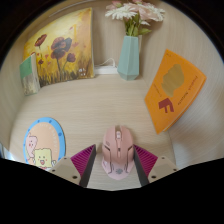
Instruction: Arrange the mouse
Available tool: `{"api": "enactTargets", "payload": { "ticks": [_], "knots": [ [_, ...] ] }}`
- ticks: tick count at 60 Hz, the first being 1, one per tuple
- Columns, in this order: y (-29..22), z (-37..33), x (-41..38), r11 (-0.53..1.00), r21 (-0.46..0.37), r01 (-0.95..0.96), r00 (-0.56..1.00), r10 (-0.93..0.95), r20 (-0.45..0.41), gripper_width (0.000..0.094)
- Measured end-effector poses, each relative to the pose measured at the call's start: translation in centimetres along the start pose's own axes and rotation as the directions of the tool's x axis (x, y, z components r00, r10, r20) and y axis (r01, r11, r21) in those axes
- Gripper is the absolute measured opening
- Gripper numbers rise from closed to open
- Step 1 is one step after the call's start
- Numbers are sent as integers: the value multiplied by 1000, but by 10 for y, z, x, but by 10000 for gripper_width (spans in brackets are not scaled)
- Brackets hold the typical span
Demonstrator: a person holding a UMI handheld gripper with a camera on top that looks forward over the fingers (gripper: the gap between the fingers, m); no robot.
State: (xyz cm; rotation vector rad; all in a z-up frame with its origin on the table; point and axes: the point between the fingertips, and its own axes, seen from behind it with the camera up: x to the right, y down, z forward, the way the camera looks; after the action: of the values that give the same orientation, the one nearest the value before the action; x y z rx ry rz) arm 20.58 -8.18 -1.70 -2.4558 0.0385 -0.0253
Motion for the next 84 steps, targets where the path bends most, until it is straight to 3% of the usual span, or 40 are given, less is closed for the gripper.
{"api": "enactTargets", "payload": {
  "ticks": [6,10,22,27,45,54,64,75,84],
  "knots": [
    [-3,2,-3,1000,2,-9,1000,9,5,646],
    [-4,3,-5,1000,11,-8,1000,8,7,519],
    [-2,1,-4,1000,-14,-28,998,27,-48,377],
    [-10,-9,-12,998,-33,-51,998,49,-49,369],
    [-170,-131,-84,966,260,-7,1000,14,-23,372],
    [-190,-158,-161,946,323,4,998,-26,62,370],
    [-126,-118,-217,974,224,25,993,-50,103,369],
    [-34,-58,-236,997,52,50,996,-54,77,369],
    [9,-29,-231,999,-22,47,998,-46,45,369]
  ]
}}
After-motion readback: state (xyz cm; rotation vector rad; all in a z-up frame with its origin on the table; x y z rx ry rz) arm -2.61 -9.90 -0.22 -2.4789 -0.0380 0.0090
